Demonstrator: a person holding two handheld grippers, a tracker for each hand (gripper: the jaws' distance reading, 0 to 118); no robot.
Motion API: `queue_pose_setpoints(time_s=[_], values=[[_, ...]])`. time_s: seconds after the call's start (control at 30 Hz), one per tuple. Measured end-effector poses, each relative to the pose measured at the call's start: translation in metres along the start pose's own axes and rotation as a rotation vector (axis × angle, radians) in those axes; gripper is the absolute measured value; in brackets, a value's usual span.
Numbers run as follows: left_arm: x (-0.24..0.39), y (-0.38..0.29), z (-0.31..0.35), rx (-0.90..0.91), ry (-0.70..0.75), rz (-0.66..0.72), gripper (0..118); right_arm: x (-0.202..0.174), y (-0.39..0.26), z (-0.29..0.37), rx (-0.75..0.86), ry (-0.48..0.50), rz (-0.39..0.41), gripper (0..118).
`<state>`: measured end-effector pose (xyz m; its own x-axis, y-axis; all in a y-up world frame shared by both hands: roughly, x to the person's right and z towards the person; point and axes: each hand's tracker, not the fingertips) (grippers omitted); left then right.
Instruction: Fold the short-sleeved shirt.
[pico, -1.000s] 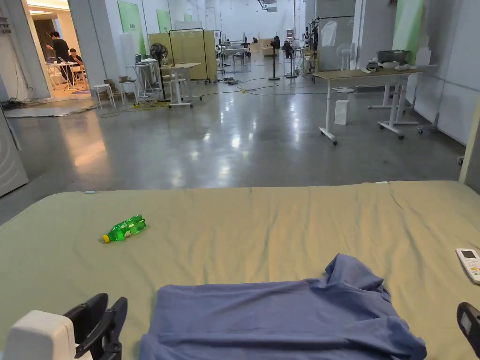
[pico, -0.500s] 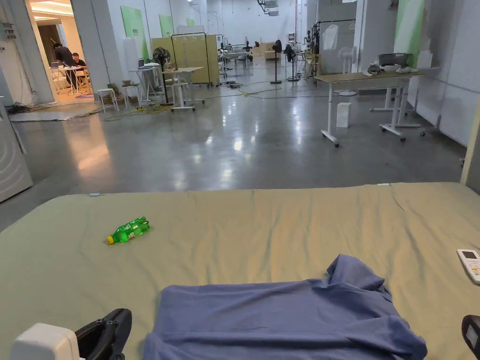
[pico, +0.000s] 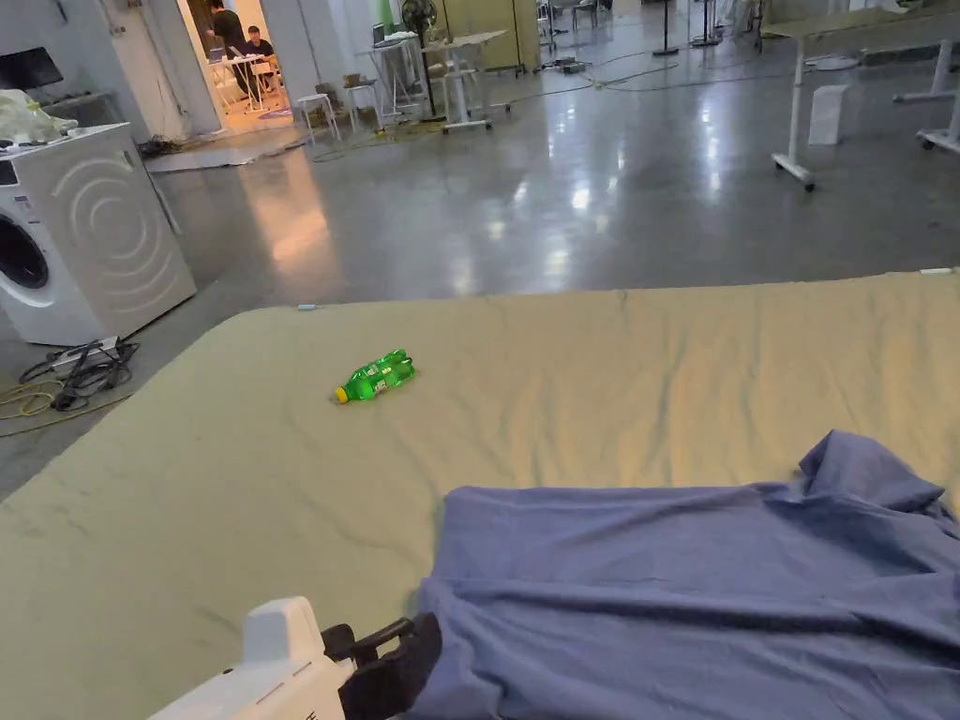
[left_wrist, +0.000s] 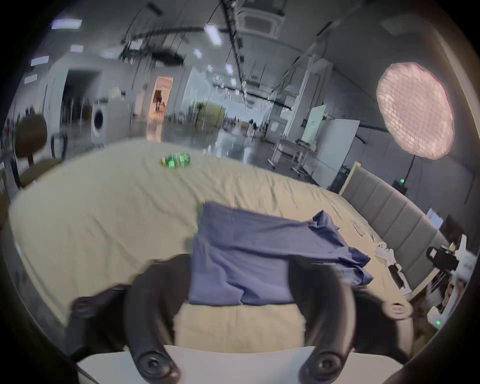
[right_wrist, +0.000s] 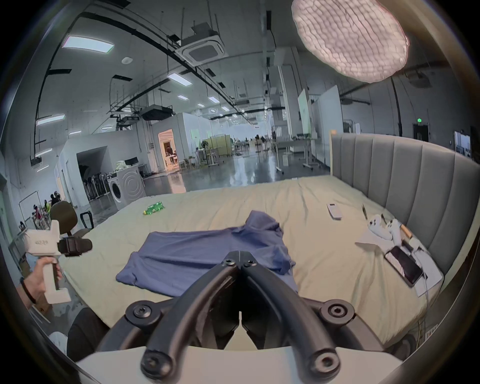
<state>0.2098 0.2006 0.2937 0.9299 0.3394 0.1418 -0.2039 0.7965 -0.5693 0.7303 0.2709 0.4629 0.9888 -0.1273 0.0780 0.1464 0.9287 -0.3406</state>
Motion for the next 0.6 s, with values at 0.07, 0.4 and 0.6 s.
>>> queue_pose_setpoints(time_s=[0.07,0.4,0.6], values=[[-0.015,-0.012,-0.029,-0.056,0.049,-0.004,86,0.0,-0.003,-0.004,-0.027,-0.01,-0.003,0],[-0.026,-0.049,-0.118,-0.277,0.175,-0.113,57,0.008,-0.013,0.0,-0.095,-0.061,0.003,0],[-0.006,-0.053,-0.119,-0.272,0.218,-0.202,30,0.02,-0.019,0.0,-0.107,-0.066,-0.054,0]])
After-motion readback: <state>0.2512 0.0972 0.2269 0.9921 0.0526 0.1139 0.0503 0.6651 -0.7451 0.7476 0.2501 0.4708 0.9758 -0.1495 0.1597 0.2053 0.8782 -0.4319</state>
